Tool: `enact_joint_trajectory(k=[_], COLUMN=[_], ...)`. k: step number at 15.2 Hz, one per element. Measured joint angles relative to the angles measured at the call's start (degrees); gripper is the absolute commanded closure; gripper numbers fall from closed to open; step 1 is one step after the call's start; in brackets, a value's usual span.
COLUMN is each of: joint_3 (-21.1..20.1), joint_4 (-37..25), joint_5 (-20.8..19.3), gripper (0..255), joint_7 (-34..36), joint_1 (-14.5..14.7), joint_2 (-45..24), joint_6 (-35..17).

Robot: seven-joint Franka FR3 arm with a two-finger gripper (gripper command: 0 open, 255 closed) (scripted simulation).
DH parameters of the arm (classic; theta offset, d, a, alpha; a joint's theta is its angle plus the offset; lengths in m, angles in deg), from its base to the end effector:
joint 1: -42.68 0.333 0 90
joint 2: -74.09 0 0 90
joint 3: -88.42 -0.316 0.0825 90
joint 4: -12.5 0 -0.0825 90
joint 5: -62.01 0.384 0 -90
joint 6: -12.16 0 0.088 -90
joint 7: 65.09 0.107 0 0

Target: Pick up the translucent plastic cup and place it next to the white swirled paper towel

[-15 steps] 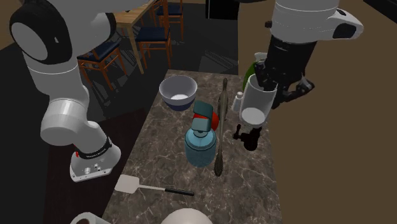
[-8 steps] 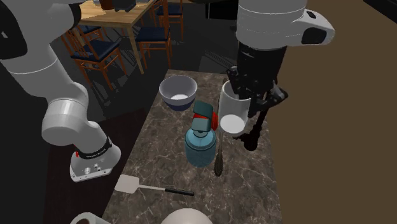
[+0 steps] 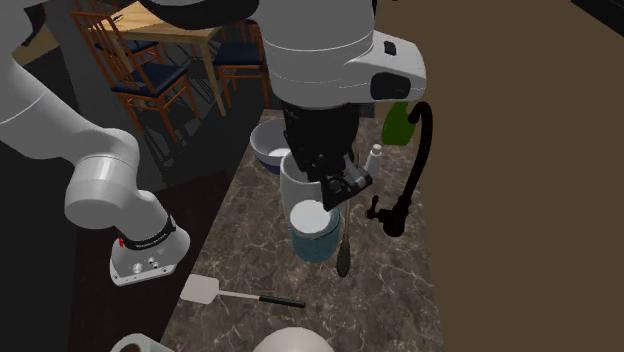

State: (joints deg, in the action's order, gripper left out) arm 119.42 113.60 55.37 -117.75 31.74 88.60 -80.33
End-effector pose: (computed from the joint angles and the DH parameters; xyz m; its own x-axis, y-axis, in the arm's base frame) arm 0.3336 -0.3615 0.6470 0.9789 0.1976 0.0519 0.1953 -0.9797 0.0457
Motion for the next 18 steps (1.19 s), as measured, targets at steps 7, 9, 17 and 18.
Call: enact_joint_trajectory(k=[7,9,17,18], joint_3=[0.3,0.3,2.4,2.5], joint_4=[9.0,11.7,16.2,16.9], joint_5=[-6.0,-7.8,-13.6,-14.0], gripper=[255,255,255,255], joint_7=[-2.6,-3.6,-9.9,-10.1], joint_1=[-3.8,-5.3,-10.7,-11.1], joint_2=[12.4,16.3,27.1,27.9], joint_6=[1.9,2.8,7.3,7.4])
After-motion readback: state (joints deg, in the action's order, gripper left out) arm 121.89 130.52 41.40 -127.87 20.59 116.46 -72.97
